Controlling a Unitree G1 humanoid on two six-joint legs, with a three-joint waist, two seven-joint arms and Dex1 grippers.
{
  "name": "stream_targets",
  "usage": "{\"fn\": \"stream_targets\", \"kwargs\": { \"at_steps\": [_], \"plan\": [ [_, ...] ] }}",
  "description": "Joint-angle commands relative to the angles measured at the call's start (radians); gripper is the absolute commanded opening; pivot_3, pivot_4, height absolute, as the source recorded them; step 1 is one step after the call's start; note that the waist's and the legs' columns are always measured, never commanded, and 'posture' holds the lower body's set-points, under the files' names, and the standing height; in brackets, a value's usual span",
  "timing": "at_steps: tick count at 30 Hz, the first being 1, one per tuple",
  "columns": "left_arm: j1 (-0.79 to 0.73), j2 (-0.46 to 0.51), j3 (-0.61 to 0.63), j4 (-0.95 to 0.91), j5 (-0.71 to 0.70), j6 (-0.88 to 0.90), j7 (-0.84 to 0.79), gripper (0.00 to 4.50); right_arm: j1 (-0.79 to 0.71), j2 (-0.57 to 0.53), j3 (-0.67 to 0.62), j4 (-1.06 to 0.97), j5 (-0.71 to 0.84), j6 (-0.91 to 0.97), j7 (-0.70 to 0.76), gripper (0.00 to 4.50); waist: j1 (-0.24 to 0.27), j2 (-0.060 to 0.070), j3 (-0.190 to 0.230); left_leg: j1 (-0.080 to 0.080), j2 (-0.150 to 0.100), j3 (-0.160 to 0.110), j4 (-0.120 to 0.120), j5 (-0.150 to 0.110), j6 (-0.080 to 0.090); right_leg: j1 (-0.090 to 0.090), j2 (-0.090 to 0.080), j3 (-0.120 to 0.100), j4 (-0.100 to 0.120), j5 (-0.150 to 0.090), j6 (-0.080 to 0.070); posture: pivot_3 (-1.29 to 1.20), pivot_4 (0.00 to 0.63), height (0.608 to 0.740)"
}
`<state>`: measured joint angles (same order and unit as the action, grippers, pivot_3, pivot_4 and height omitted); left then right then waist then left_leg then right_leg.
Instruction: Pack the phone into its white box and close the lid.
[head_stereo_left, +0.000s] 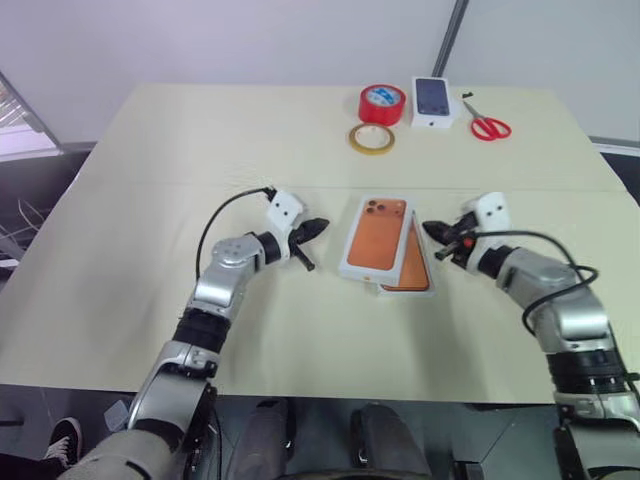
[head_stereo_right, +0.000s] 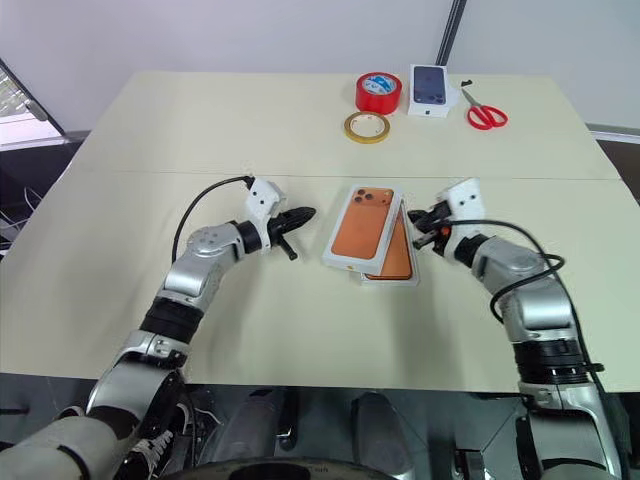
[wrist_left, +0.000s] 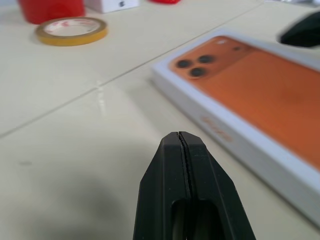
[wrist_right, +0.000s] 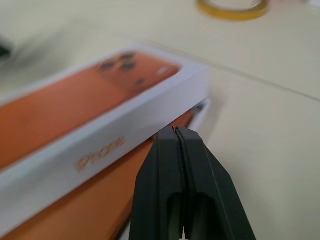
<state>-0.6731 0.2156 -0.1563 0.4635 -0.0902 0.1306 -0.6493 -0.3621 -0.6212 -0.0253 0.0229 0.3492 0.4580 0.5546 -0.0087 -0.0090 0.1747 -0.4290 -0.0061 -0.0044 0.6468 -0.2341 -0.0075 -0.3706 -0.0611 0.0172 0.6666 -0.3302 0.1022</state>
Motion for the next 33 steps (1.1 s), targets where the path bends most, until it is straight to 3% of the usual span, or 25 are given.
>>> {"fn": "stream_targets", "kwargs": {
  "at_steps": [1, 12, 33],
  "plan": [
    [-0.053, -0.021, -0.022, 0.089, 0.067, -0.065, 0.056, 0.00, -0.029, -0.002, 0.014, 0.031, -0.112, -0.109, -0.034, 0.05, 0.001, 0.000, 0.000, 0.000, 0.000, 0.000, 0.000, 0.000, 0.000, 0.000, 0.000, 0.000, 0.000, 0.000, 0.000, 0.00, 0.150, 0.740],
    [-0.093, -0.120, -0.055, 0.229, 0.096, -0.140, 0.007, 0.00, -0.037, 0.037, 0.002, 0.035, -0.161, -0.171, -0.015, 0.05, 0.001, 0.000, 0.000, 0.000, 0.000, 0.000, 0.000, 0.000, -0.001, 0.000, 0.000, -0.001, 0.000, 0.000, 0.000, 0.00, 0.150, 0.740],
    [-0.093, -0.180, -0.063, 0.136, 0.082, -0.130, -0.064, 0.00, 0.022, 0.020, -0.030, -0.026, -0.167, -0.177, 0.034, 0.05, 0.001, 0.000, 0.000, 0.000, 0.000, 0.000, 0.000, 0.000, -0.001, 0.000, 0.000, -0.001, 0.000, 0.000, 0.000, 0.00, 0.150, 0.740]
  ]
}}
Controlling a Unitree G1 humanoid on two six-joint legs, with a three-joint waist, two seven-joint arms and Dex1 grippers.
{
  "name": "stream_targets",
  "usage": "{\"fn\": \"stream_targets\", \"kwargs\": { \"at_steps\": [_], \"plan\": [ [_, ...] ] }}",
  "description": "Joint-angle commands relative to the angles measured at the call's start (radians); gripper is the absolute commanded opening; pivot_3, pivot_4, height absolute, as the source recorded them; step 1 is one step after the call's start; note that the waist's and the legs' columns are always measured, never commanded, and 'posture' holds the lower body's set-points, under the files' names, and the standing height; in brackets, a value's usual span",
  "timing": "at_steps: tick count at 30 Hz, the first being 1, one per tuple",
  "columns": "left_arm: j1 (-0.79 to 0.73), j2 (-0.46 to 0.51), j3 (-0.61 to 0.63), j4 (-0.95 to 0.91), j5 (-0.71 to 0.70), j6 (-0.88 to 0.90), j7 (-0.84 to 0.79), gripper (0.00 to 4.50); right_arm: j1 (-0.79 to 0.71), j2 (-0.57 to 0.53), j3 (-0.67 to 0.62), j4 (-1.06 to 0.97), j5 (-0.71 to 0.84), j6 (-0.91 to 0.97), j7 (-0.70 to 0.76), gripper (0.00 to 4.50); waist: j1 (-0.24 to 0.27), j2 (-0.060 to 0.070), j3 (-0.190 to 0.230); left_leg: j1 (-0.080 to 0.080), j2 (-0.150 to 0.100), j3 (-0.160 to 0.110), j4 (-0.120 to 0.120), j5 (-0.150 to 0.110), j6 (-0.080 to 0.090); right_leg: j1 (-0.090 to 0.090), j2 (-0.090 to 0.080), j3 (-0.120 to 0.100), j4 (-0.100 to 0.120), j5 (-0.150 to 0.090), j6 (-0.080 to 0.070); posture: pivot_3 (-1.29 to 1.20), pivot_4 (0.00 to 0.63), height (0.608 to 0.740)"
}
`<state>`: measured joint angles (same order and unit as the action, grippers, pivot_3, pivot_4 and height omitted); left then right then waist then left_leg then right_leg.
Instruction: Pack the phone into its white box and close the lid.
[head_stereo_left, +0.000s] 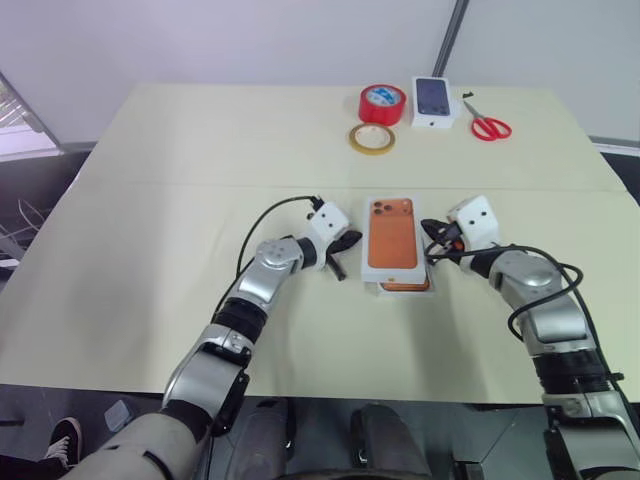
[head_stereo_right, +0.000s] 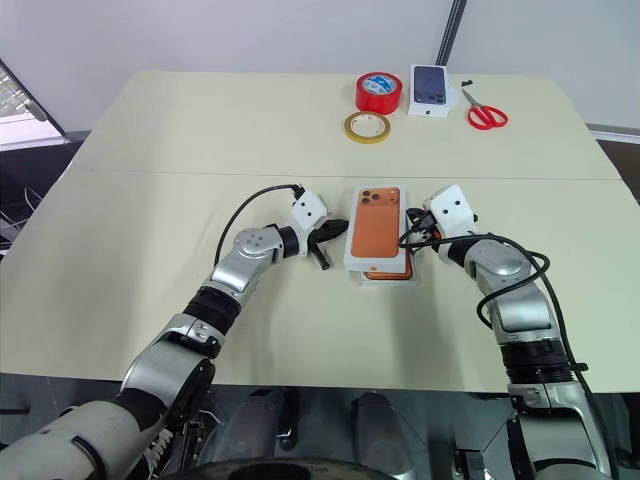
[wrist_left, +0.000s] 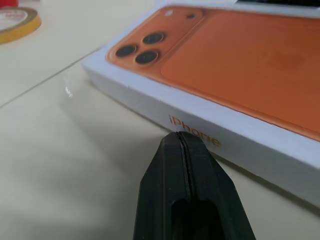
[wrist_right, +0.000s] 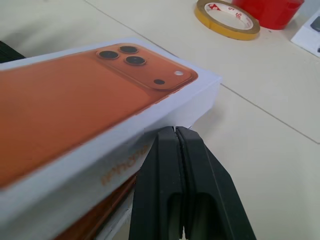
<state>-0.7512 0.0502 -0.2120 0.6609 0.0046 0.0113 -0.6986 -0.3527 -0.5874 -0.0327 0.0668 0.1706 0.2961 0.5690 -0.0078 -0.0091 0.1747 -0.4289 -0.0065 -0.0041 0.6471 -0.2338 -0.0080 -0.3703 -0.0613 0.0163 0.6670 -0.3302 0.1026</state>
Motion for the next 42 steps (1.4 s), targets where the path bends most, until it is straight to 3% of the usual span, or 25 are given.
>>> {"fn": "stream_targets", "kwargs": {
  "at_steps": [1, 21, 42],
  "plan": [
    [-0.007, -0.016, -0.010, -0.072, -0.014, -0.004, -0.020, 0.00, 0.021, -0.014, -0.025, -0.079, 0.015, -0.010, 0.024, 0.05, 0.000, 0.000, 0.000, 0.000, 0.000, 0.000, 0.000, 0.000, 0.000, 0.000, 0.000, 0.000, 0.000, 0.000, 0.000, 0.00, 0.150, 0.740],
    [0.073, -0.008, -0.044, -0.181, -0.004, 0.030, -0.072, 0.00, 0.152, -0.033, -0.067, -0.202, -0.003, 0.022, 0.005, 0.05, 0.002, 0.000, 0.000, 0.001, 0.000, 0.000, 0.000, 0.000, 0.000, 0.001, 0.000, 0.000, 0.000, 0.000, 0.000, 0.00, 0.150, 0.740],
    [0.153, 0.018, -0.088, -0.276, -0.013, 0.070, -0.155, 0.00, 0.210, -0.066, -0.046, -0.273, 0.010, 0.078, 0.079, 0.05, 0.002, 0.000, 0.000, 0.001, 0.000, 0.000, 0.001, 0.000, 0.000, 0.002, 0.000, 0.001, 0.000, 0.000, 0.000, 0.00, 0.150, 0.740]
  ]
}}
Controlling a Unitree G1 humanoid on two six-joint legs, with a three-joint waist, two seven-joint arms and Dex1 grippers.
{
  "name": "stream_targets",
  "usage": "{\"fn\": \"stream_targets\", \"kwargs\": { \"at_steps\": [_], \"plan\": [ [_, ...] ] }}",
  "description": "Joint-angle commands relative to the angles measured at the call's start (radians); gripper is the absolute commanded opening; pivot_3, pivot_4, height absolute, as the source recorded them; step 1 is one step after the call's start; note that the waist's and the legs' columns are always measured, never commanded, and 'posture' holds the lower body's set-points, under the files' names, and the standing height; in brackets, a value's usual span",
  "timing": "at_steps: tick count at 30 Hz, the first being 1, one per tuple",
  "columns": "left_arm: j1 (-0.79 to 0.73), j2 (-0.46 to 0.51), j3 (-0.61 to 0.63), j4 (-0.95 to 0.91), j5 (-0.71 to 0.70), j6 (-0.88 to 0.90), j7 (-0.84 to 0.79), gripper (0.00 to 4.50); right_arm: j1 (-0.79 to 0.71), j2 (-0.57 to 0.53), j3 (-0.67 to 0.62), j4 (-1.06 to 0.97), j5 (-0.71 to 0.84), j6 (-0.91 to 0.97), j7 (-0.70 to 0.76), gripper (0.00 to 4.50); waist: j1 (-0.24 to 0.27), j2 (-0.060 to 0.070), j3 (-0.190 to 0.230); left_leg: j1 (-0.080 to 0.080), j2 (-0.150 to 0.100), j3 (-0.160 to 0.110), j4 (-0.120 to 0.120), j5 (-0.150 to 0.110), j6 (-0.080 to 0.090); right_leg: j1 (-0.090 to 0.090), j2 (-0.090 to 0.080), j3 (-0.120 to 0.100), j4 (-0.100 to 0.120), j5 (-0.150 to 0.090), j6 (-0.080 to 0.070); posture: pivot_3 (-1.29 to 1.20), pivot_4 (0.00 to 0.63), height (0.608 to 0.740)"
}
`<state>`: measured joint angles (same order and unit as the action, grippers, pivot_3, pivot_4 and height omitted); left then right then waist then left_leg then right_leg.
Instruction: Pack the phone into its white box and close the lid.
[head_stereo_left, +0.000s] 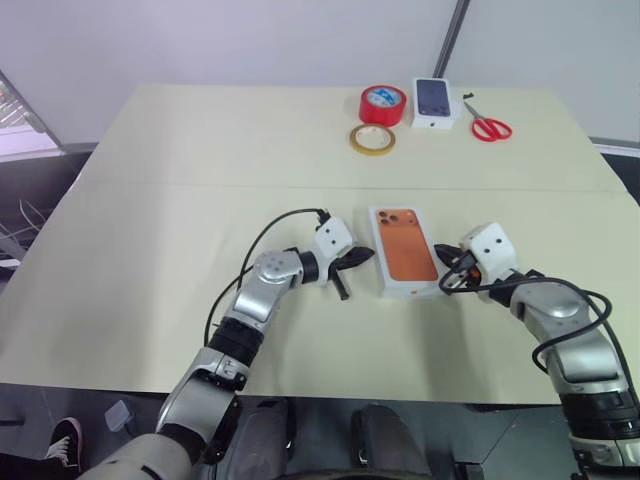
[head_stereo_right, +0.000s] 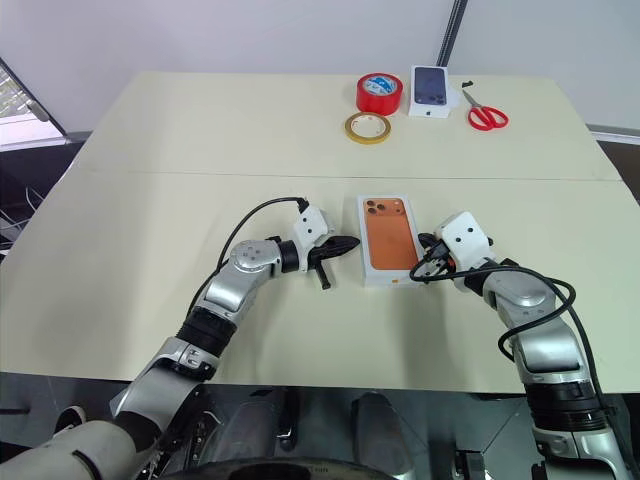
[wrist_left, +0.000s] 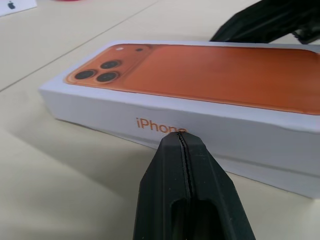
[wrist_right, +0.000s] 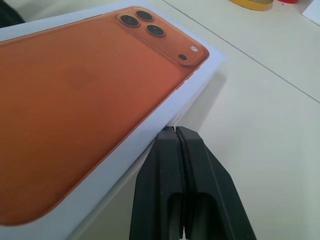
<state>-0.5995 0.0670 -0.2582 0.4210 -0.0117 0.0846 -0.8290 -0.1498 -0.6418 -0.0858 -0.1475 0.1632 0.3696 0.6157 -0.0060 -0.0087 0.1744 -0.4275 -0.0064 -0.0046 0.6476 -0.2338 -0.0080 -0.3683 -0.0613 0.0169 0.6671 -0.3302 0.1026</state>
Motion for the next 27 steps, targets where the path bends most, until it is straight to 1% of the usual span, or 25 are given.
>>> {"fn": "stream_targets", "kwargs": {
  "at_steps": [1, 4, 9, 13, 15, 17, 19, 22, 24, 27],
  "plan": [
    [0.001, 0.009, -0.046, -0.025, 0.018, 0.002, -0.018, 0.00, 0.011, -0.017, 0.014, -0.062, 0.003, -0.004, 0.031, 0.05, 0.000, 0.000, 0.000, 0.000, 0.000, 0.000, 0.000, 0.000, 0.000, 0.000, 0.000, 0.000, 0.000, 0.000, 0.000, 0.00, 0.150, 0.740],
    [-0.004, 0.028, -0.051, 0.012, 0.037, 0.002, -0.002, 0.00, 0.014, -0.021, 0.024, -0.057, -0.022, -0.016, 0.028, 0.05, -0.002, 0.000, 0.000, 0.000, 0.000, 0.000, 0.000, 0.000, 0.000, 0.000, 0.000, 0.000, 0.000, 0.000, 0.000, 0.00, 0.150, 0.740],
    [-0.009, 0.048, -0.029, 0.016, 0.018, 0.002, 0.003, 0.00, 0.018, -0.046, 0.035, -0.019, -0.071, -0.049, 0.036, 0.05, -0.004, 0.000, 0.000, 0.001, 0.000, 0.000, 0.000, 0.000, 0.000, 0.000, 0.000, 0.000, 0.000, 0.000, 0.000, 0.00, 0.150, 0.740],
    [-0.042, 0.033, 0.054, -0.025, -0.080, 0.032, 0.001, 0.00, -0.021, -0.045, -0.024, 0.030, -0.068, -0.073, -0.005, 0.05, -0.004, 0.000, 0.000, 0.001, 0.000, 0.000, 0.000, 0.000, 0.000, 0.000, 0.000, 0.000, 0.000, 0.000, 0.000, 0.00, 0.150, 0.740],
    [-0.090, 0.015, 0.130, -0.078, -0.188, 0.133, -0.004, 0.00, -0.057, -0.052, -0.063, 0.064, -0.061, -0.089, -0.029, 0.05, -0.004, 0.000, 0.000, 0.001, 0.000, 0.000, 0.000, 0.000, 0.000, 0.000, 0.000, 0.000, 0.000, 0.000, 0.000, 0.00, 0.150, 0.740],
    [-0.137, 0.020, 0.153, -0.097, -0.233, 0.196, -0.024, 0.00, -0.087, -0.053, -0.087, 0.091, -0.050, -0.098, -0.036, 0.05, -0.002, 0.000, 0.000, 0.000, 0.000, 0.000, 0.001, 0.000, 0.000, 0.000, 0.000, 0.000, 0.001, 0.000, 0.000, 0.00, 0.150, 0.740],
    [-0.186, 0.011, 0.158, -0.063, -0.244, 0.201, -0.031, 0.00, -0.112, -0.039, -0.099, 0.105, -0.019, -0.087, -0.021, 0.05, 0.001, 0.000, 0.000, 0.000, 0.000, 0.000, 0.001, 0.000, 0.000, 0.000, 0.000, -0.001, 0.001, 0.000, 0.000, 0.00, 0.150, 0.740],
    [-0.256, -0.051, 0.166, 0.051, -0.230, 0.143, 0.021, 0.00, -0.132, -0.022, -0.100, 0.113, 0.009, -0.089, 0.000, 0.05, 0.006, 0.000, 0.000, 0.001, 0.000, 0.000, 0.001, 0.000, 0.000, 0.002, 0.000, -0.001, 0.000, 0.000, 0.001, 0.00, 0.150, 0.740],
    [-0.318, -0.115, 0.134, 0.213, -0.165, 0.060, 0.080, 0.00, -0.123, 0.001, -0.080, 0.071, 0.070, -0.067, 0.056, 0.05, 0.012, 0.000, 0.000, 0.001, 0.000, 0.000, 0.001, 0.000, 0.000, 0.002, 0.000, -0.001, 0.000, 0.000, 0.001, 0.00, 0.150, 0.740],
    [-0.365, -0.157, 0.110, 0.381, -0.104, -0.010, 0.125, 0.00, -0.085, -0.001, -0.036, 0.024, 0.088, -0.036, 0.110, 0.05, 0.017, 0.000, 0.000, 0.001, -0.001, 0.000, 0.002, 0.000, 0.000, 0.002, 0.001, -0.001, 0.000, 0.000, 0.001, 0.00, 0.150, 0.740]
  ]
}}
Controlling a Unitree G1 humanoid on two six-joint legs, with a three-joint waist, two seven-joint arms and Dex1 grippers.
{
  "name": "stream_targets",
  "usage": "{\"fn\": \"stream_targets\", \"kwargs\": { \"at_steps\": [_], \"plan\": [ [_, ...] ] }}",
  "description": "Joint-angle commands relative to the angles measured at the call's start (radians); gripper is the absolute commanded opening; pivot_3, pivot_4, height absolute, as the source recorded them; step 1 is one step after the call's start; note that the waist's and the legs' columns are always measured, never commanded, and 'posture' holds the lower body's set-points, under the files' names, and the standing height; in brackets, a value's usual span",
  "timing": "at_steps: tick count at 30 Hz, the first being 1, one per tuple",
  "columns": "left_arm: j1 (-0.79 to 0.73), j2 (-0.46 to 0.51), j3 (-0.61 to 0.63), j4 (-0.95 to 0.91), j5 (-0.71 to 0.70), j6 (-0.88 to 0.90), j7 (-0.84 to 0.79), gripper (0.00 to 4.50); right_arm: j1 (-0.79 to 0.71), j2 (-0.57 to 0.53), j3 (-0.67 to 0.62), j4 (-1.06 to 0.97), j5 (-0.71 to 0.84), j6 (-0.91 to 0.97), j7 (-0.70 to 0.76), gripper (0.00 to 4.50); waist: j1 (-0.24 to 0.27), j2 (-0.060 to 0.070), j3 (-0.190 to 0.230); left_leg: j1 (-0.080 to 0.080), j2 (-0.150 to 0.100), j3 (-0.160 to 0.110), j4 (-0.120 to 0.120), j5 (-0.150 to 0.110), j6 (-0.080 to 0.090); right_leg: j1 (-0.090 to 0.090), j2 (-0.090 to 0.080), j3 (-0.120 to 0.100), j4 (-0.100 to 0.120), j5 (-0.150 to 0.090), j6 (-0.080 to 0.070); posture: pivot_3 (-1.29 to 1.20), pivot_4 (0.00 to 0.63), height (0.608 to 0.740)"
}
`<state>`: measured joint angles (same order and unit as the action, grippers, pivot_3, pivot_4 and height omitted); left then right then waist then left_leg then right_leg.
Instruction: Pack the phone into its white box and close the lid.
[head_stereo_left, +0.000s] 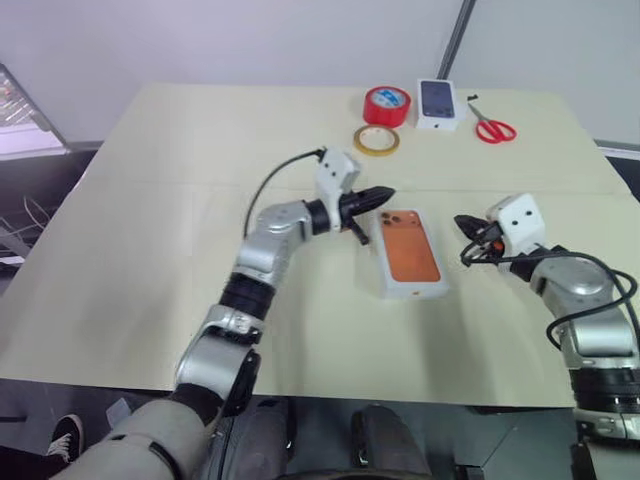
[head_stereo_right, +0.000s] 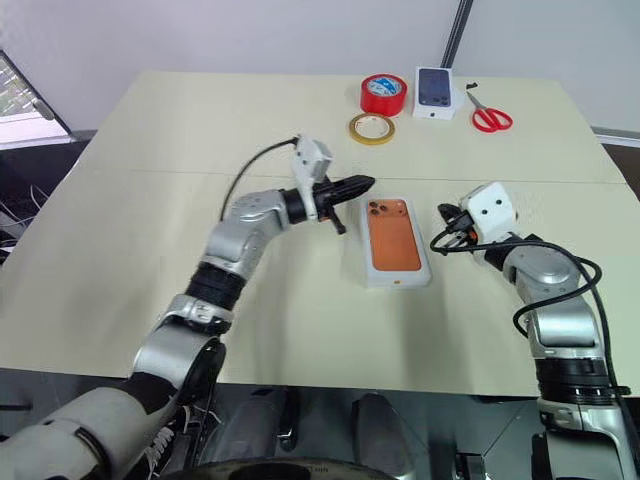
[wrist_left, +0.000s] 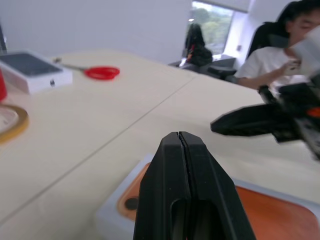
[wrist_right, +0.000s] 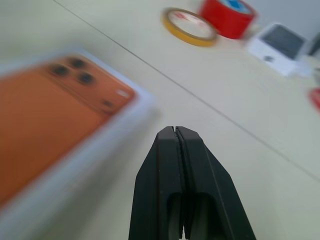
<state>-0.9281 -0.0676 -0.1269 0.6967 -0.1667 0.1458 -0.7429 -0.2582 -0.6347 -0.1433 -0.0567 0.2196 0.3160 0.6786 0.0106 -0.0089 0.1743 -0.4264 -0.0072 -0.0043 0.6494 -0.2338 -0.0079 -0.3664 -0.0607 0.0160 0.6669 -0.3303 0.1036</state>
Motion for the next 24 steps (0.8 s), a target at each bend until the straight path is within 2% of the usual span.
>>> {"fn": "stream_targets", "kwargs": {
  "at_steps": [1, 5, 12, 15, 19, 22, 23, 24],
  "plan": [
    [-0.047, -0.029, -0.022, 0.142, 0.060, -0.087, 0.044, 0.00, 0.032, -0.011, 0.030, -0.074, 0.031, 0.025, 0.056, 0.05, 0.001, 0.000, 0.000, 0.000, 0.000, 0.000, 0.000, 0.000, 0.000, 0.000, 0.000, 0.000, 0.000, 0.000, 0.000, 0.00, 0.150, 0.740],
    [-0.018, -0.016, -0.096, 0.241, 0.165, -0.142, 0.067, 0.00, 0.109, -0.041, 0.130, -0.106, -0.057, 0.113, 0.038, 0.05, -0.004, 0.000, -0.001, 0.000, 0.000, 0.000, -0.001, 0.000, 0.000, -0.002, 0.001, 0.001, 0.001, 0.000, 0.000, 0.00, 0.150, 0.740],
    [0.013, -0.011, -0.050, 0.224, 0.107, -0.051, -0.020, 0.00, 0.094, -0.023, 0.146, -0.102, -0.105, 0.116, -0.018, 0.05, -0.004, -0.003, -0.003, 0.007, 0.001, 0.000, -0.001, 0.000, 0.000, 0.006, 0.001, 0.000, 0.000, 0.000, 0.000, 0.00, 0.150, 0.740],
    [0.028, 0.003, -0.018, 0.176, 0.083, -0.047, -0.027, 0.77, 0.066, 0.003, 0.089, -0.103, 0.005, 0.189, 0.021, 0.81, -0.004, -0.003, -0.003, 0.007, 0.001, -0.001, -0.001, 0.000, 0.000, 0.006, 0.001, 0.000, 0.000, 0.000, 0.000, 0.00, 0.150, 0.740],
    [0.080, 0.050, -0.012, 0.030, 0.069, -0.078, -0.060, 2.76, 0.032, 0.013, 0.062, -0.096, 0.017, 0.149, 0.013, 2.86, -0.014, -0.003, -0.003, 0.007, 0.002, -0.001, -0.002, 0.000, 0.000, 0.005, 0.001, 0.001, 0.000, 0.000, 0.000, 0.00, 0.150, 0.740],
    [0.154, 0.131, 0.022, -0.195, -0.010, 0.009, -0.129, 4.19, 0.021, 0.005, 0.023, -0.093, 0.045, 0.122, 0.029, 4.34, -0.023, -0.002, -0.003, 0.004, 0.002, -0.001, -0.002, 0.000, 0.000, 0.002, 0.000, 0.002, 0.000, 0.000, 0.000, 0.00, 0.150, 0.740],
    [0.183, 0.156, 0.031, -0.277, -0.041, 0.047, -0.149, 4.45, 0.022, -0.001, 0.011, -0.092, 0.055, 0.116, 0.036, 4.48, -0.024, -0.002, -0.002, 0.002, 0.002, -0.001, -0.002, 0.000, 0.000, 0.000, 0.000, 0.002, 0.000, 0.000, 0.000, 0.00, 0.150, 0.740],
    [0.204, 0.172, 0.034, -0.334, -0.060, 0.075, -0.158, 4.45, 0.022, -0.005, 0.005, -0.091, 0.060, 0.112, 0.041, 4.48, -0.023, -0.002, -0.002, 0.000, 0.002, -0.001, -0.002, 0.000, 0.000, -0.002, -0.001, 0.002, 0.001, 0.000, 0.000, 0.00, 0.150, 0.740]
  ]
}}
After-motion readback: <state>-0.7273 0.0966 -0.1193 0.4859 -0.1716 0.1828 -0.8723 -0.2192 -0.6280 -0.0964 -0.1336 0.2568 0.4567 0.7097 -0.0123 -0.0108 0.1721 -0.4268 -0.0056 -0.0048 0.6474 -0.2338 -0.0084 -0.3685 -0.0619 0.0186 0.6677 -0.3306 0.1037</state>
